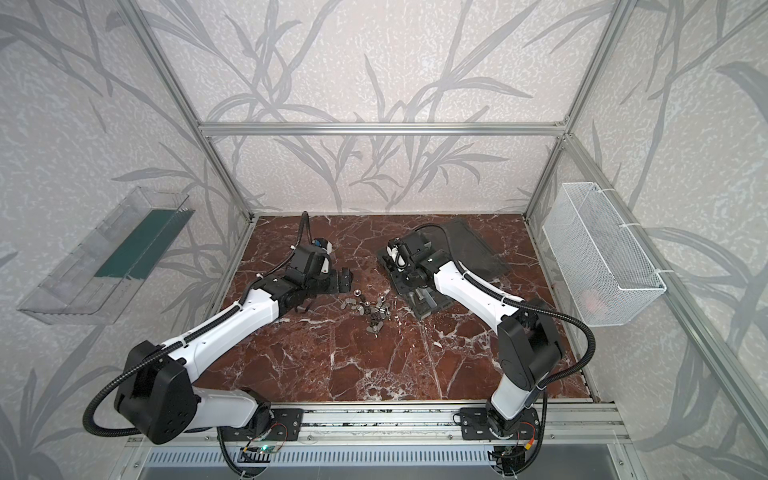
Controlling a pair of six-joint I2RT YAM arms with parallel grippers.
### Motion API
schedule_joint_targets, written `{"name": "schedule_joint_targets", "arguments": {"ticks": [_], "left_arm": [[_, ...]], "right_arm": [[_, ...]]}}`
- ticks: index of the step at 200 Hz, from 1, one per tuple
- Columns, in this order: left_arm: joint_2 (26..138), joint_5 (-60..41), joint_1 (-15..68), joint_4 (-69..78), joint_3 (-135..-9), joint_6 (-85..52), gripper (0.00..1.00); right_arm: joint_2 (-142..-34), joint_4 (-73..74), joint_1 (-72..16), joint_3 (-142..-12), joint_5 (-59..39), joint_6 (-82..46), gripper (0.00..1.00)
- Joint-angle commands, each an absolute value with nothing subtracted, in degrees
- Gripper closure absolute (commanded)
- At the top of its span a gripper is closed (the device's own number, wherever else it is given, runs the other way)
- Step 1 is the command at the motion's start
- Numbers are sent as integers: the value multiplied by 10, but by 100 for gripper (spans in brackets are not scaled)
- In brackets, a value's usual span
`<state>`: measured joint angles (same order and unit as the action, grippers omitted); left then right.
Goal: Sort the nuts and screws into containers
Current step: 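Withdraw the right gripper from the box while the left gripper moves toward the pile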
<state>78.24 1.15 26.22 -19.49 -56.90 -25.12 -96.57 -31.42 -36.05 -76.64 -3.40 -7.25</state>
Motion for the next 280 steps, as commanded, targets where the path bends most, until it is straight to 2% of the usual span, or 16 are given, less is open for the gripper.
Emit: {"name": "schedule_joint_targets", "arguments": {"ticks": [1,28,43,69,100,117,187,224,280], "left_arm": [[798,-14,243,-221,-571,-276,1],[839,-108,201,-232,-579,-307,1],[868,-151,182,-247,-589,-316,1],[922,-180,175,-302,-625,-295,1],[966,-199,175,-297,-626,-292,0],[991,-197,175,-308,-635,-282,4],[1034,-193,179,-308,-652,-266,33],[1047,-162,197,-329,-670,-240,41],[1071,-91,229,-386,-715,-178,43]], "right_arm": [[-952,-282,-377,-757,-23,-76,35],[-953,-253,-392,-745,-19,-75,28],[-954,-235,-396,-737,-21,-77,22],[-960,-212,-403,-728,-24,-76,13],[-972,-195,-406,-718,-28,-77,4],[-972,-181,-407,-705,-30,-79,0],[-964,-144,-406,-668,-29,-77,1],[-962,-125,-407,-654,-29,-80,1],[-958,-125,-404,-650,-25,-82,1]]}}
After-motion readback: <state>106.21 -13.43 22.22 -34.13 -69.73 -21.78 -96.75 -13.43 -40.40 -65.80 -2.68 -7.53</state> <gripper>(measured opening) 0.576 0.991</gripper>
